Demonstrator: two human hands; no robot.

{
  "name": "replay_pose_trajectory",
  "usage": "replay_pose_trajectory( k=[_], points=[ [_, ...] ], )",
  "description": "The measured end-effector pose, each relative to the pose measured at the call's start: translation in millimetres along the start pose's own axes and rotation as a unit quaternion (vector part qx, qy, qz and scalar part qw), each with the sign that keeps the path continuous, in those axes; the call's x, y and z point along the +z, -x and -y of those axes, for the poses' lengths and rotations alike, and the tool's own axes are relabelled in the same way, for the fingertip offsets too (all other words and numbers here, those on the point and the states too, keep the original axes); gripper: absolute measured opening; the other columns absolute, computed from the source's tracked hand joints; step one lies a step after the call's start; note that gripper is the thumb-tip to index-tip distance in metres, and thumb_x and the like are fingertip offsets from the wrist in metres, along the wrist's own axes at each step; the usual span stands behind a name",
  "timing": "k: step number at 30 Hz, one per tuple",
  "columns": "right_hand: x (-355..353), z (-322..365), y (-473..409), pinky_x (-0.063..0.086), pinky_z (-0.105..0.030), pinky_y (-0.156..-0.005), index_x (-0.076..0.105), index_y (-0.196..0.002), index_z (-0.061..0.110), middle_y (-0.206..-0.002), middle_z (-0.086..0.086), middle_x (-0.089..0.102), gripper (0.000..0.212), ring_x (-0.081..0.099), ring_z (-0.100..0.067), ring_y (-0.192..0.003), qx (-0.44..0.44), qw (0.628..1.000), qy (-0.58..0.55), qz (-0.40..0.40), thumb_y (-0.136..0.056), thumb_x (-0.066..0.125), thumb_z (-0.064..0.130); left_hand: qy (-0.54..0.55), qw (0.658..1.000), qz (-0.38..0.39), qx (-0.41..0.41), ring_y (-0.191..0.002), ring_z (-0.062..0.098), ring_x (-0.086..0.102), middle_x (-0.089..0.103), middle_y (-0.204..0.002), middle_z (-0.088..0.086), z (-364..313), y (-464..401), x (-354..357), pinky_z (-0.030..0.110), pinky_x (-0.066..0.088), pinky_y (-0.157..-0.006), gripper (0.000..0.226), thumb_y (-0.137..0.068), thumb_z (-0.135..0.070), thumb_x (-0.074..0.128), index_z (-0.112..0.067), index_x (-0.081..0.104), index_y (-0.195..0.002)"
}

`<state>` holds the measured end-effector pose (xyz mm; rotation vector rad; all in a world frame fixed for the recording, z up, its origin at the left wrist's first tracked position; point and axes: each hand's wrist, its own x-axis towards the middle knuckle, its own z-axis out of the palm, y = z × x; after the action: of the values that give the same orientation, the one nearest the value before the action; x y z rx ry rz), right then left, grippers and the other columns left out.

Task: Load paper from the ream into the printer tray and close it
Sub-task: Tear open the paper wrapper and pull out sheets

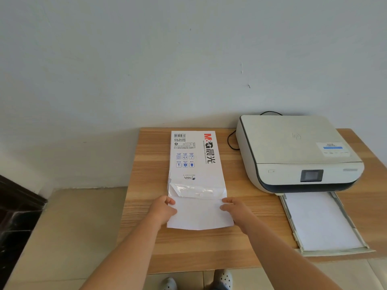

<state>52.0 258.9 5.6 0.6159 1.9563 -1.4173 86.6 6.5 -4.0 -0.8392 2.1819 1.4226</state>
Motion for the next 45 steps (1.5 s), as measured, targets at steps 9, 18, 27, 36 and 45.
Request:
replay_pose_trajectory(
  k=[9,18,27,36,45],
  points=[
    [-3.5,5.7,-6.1,0.049,-0.043,-0.099,0.060,-0.121,0.014,-0.103,-0.004,0.059,0.039,0.059,-0.028,-0.102,0.021,0.999,-0.047,-0.001,-0.084,0.067,0.004,0.095,0.995,-0.012,-0.031,-0.099,0.028,0.063,0.059,-0.118,0.010,-10.2,0.5,5.2,0.041,0.055,-0.086,0.031,-0.081,-0.007,0.071,-0.017,0.059,-0.107],
    [-12.8,6.6,-9.8,0.051,-0.044,-0.096,0.068,-0.112,0.009,-0.111,-0.011,0.064,0.035,0.062,-0.030,-0.103,0.033,0.997,-0.069,0.016,-0.078,0.073,0.001,0.123,0.990,-0.054,-0.042,-0.093,0.027,0.059,0.056,-0.108,0.009,-24.4,16.0,5.9,0.031,0.048,-0.079,0.039,-0.079,0.002,0.070,-0.011,0.064,-0.116],
    [-23.3,11.9,14.2,0.051,-0.037,-0.084,0.064,-0.097,0.009,-0.087,-0.006,0.061,0.014,0.059,-0.020,-0.077,0.051,0.994,-0.080,0.050,-0.084,0.066,0.002,0.151,0.985,0.007,-0.082,-0.092,0.027,0.063,0.060,-0.092,0.003,-33.3,41.5,-0.4,0.031,0.053,-0.069,0.047,-0.080,0.006,0.066,-0.011,0.058,-0.124],
    [-24.6,5.2,21.1,0.054,-0.043,-0.089,0.065,-0.101,0.001,-0.105,-0.017,0.068,0.019,0.065,-0.031,-0.096,0.020,0.994,-0.101,0.048,-0.083,0.065,-0.002,0.152,0.986,0.001,-0.069,-0.090,0.027,0.065,0.063,-0.095,0.004,-28.4,55.5,-4.7,0.032,0.053,-0.069,0.048,-0.075,0.005,0.070,-0.011,0.061,-0.119],
    [-25.3,3.2,58.4,0.054,-0.037,-0.078,0.066,-0.101,0.001,-0.102,-0.015,0.067,0.020,0.065,-0.029,-0.090,-0.016,0.993,-0.110,0.034,-0.081,0.068,-0.003,0.185,0.982,0.027,-0.035,-0.085,0.021,0.066,0.069,-0.097,0.006,-7.4,84.9,-21.5,0.031,0.053,-0.068,0.028,-0.084,0.001,0.066,-0.008,0.065,-0.110]
  ],
)
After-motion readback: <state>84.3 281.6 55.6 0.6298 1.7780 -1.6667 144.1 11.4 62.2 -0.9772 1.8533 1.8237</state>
